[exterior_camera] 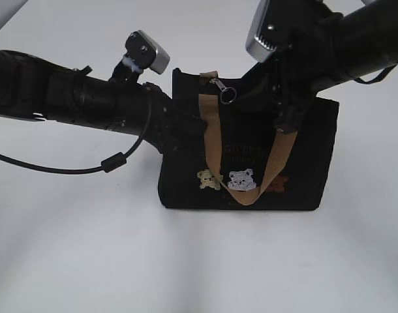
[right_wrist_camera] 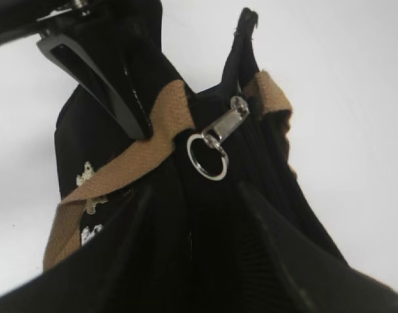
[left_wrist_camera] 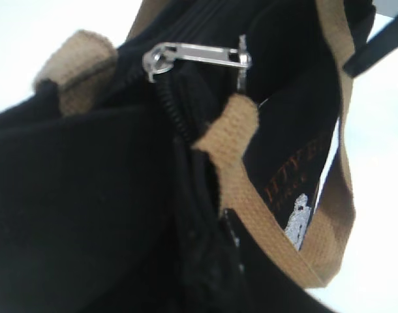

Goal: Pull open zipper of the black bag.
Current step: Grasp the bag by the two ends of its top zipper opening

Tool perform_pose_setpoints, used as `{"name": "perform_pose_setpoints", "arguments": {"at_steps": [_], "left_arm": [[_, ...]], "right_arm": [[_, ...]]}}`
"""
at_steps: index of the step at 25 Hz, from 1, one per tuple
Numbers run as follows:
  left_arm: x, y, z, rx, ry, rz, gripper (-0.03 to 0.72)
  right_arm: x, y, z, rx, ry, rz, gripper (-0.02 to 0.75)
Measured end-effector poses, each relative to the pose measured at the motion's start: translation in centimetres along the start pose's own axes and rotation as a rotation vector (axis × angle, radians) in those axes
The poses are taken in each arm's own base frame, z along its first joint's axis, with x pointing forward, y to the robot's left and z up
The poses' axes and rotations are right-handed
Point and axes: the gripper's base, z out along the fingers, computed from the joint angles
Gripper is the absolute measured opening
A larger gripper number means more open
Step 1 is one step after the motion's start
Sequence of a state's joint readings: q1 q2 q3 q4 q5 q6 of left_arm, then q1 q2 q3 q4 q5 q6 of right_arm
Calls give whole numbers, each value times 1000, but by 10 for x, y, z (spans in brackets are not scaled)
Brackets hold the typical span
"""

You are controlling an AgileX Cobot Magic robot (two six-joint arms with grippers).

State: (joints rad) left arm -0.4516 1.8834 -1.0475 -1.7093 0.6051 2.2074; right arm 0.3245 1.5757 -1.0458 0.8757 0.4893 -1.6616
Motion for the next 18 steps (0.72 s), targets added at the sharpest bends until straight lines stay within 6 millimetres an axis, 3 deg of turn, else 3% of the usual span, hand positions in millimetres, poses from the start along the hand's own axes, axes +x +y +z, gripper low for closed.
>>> {"name": "perform_pose_setpoints", "arguments": {"at_steps": [5,11,15,18], "left_arm": [[0,0,0,0,0,1,71],[0,0,0,0,1,2,71],[0,0,0,-3,4,3,71],[0,0,0,-3,5,4,71]], "right_arm": [[-5,0,15,5,18,-58,316],[-7,4,30,36,35,-90,254],[-7,5,33,41,37,-89,157],[-8,4,31,52,33,-58,39]]}}
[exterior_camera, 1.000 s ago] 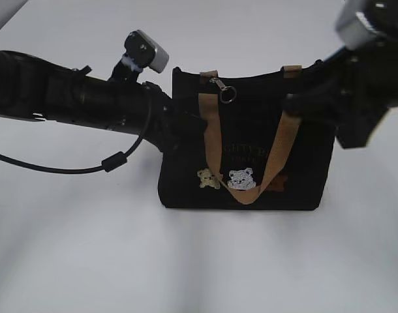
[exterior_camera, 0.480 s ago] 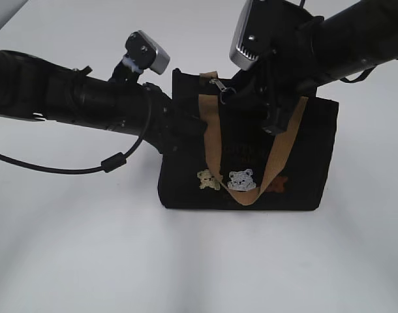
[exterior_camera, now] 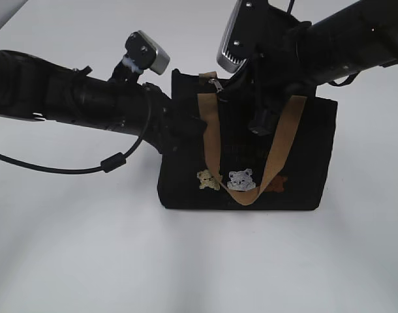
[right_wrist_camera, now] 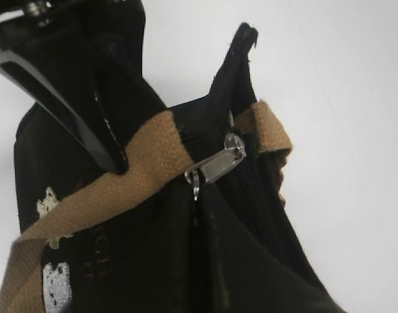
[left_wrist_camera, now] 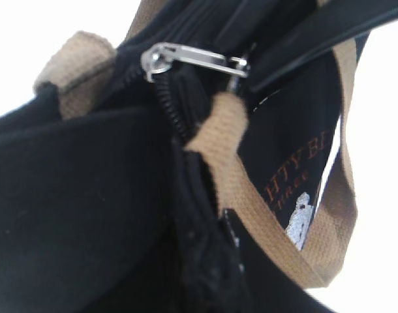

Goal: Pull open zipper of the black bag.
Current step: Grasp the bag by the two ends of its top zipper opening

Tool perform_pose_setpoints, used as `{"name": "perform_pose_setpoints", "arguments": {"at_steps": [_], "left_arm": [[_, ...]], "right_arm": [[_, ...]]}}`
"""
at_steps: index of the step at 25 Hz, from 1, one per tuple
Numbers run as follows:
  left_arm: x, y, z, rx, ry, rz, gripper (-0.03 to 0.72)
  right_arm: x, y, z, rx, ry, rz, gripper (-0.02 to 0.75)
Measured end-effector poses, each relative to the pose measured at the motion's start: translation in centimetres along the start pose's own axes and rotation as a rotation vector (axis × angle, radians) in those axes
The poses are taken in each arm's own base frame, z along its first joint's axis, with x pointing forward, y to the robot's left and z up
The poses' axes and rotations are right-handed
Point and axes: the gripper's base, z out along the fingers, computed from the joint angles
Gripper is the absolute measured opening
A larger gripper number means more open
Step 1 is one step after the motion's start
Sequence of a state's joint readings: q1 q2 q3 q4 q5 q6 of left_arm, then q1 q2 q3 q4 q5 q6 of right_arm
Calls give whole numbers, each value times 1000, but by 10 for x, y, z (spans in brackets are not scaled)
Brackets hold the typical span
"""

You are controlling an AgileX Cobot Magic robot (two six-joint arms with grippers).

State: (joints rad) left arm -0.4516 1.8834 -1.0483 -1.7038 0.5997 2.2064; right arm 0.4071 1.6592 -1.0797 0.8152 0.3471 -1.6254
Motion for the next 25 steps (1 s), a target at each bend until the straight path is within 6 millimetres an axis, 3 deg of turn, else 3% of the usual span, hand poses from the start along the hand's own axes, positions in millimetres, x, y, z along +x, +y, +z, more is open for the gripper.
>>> {"name": "perform_pose_setpoints", "arguments": {"at_steps": [2,8,10,15,18,20,23,25], "left_arm": [[0,0,0,-1,0,-1,71],[0,0,0,0,0,0,71],[0,0,0,1,-1,0,71],[0,0,0,1,-1,0,71],[0,-1,0,6,0,-18,71],[1,-2,0,13,14,-59,96],[4,-6,-3,47,87,-157,290],[6,-11,-10,84,172,-253,390]], "right_arm": [[-2,-1,-4,5,-8,48,-1],[3,-17,-27,53,-27,312,-1],[16,-27,-38,53,-12,433,-1],[74,-49,-70,-3,115,799,-1],[88,-52,-79,-10,147,939,17],[85,-48,-78,-45,159,948,144],[75,-41,-76,-85,162,956,412],[68,-37,-81,-104,160,999,471]]}}
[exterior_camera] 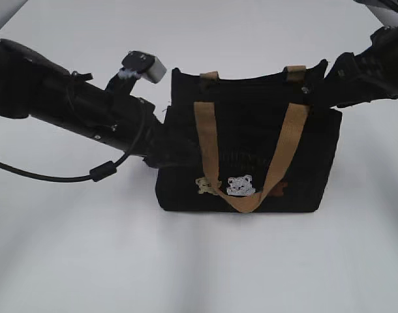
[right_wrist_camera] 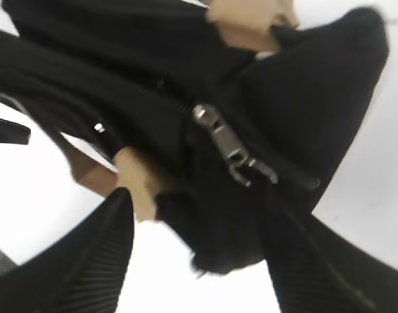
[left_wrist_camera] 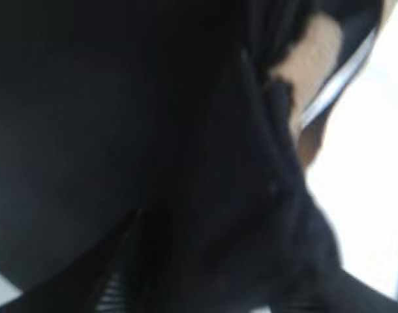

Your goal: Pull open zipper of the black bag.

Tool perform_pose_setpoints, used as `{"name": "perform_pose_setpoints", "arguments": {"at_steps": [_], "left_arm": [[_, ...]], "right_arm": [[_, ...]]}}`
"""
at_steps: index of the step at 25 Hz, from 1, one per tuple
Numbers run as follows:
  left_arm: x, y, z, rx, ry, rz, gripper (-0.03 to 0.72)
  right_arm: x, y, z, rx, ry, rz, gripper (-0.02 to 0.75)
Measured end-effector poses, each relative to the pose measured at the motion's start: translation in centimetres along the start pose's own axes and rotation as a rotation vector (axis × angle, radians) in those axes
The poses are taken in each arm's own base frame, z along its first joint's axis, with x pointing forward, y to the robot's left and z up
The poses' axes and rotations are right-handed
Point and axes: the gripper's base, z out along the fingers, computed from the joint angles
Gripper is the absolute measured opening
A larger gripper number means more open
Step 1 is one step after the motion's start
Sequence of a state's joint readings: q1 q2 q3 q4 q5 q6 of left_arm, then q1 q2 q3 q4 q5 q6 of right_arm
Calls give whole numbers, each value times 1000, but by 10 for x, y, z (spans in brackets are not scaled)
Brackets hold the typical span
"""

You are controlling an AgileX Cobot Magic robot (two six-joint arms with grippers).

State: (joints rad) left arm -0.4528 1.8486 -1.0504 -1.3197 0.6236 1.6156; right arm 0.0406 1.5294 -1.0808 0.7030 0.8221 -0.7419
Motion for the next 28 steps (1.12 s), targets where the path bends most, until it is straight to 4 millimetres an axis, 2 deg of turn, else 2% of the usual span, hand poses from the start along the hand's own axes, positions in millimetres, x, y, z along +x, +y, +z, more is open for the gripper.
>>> {"name": "perform_pose_setpoints", "arguments": {"at_steps": [2,4,6,9,12,16,19,22,25,28], "left_arm": [[1,-8,-10,32,80,-70,417],[1,-16,-23,34,157,-121,399],[0,-21,-38,-2,221,-192,371],[-9,-25,-63,-124,226,-291,348],[-20,-36,-96,-219,183,-327,342],[-18,-61,-144,-344,111,-354,332],[-2,-87,-186,-449,45,-385,323],[26,-112,-219,-530,-8,-415,322],[55,-141,-252,-594,-73,-409,322],[85,-160,-272,-646,-80,-415,320]], "right_arm": [[2,8,-9,-12,13,25,473],[5,15,-21,-13,40,40,468],[11,23,-34,-10,76,69,465],[26,33,-55,20,163,121,462],[57,40,-72,99,239,169,452],[109,54,-97,205,245,140,448],[143,63,-115,302,189,86,446],[171,72,-129,362,108,43,446],[194,77,-131,383,47,39,445],[209,80,-131,395,-10,28,442]]}}
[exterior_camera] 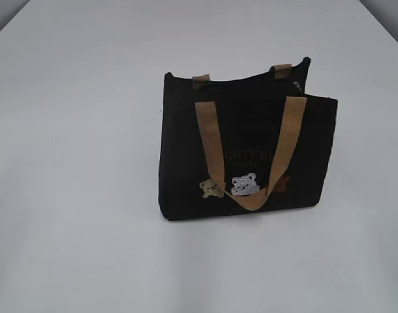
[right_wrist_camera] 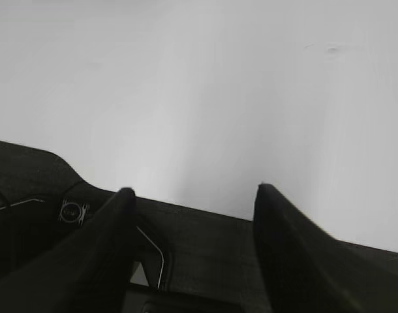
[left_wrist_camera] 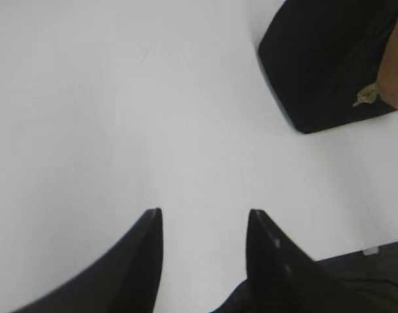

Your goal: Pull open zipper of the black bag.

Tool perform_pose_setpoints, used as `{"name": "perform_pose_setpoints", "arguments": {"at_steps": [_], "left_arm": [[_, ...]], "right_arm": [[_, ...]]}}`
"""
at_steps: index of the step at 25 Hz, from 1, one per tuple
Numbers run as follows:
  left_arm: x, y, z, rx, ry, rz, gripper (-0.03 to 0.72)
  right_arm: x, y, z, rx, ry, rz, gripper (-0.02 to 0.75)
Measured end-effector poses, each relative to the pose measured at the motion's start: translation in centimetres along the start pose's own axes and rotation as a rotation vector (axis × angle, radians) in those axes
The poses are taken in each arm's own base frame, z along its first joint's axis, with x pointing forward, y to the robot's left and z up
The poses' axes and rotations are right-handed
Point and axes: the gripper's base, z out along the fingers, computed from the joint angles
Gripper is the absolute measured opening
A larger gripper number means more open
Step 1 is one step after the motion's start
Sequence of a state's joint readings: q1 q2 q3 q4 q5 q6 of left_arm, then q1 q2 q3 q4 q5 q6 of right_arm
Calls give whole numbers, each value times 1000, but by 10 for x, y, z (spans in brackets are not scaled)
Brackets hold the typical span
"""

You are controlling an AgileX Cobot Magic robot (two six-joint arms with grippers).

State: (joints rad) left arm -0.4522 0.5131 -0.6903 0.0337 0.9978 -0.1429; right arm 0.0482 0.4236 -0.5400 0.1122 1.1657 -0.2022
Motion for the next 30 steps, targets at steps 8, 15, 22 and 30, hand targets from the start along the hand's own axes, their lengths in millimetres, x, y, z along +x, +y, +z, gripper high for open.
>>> {"name": "perform_pose_setpoints", "arguments": {"at_steps": [8,15,22,30], "left_arm": [[68,17,-32,-68,-119,-11,319],[86,19,-47,-39,-258,-19,314],[86,7,-39,82,-281,73,308],[85,5,-40,93,-287,82,307]], "right_arm": [[19,4,-7,28,-169,-9,406],[34,7,-21,50,-316,-24,400],[47,11,-31,69,-433,-36,400],[47,10,-31,71,-434,-36,400]]}}
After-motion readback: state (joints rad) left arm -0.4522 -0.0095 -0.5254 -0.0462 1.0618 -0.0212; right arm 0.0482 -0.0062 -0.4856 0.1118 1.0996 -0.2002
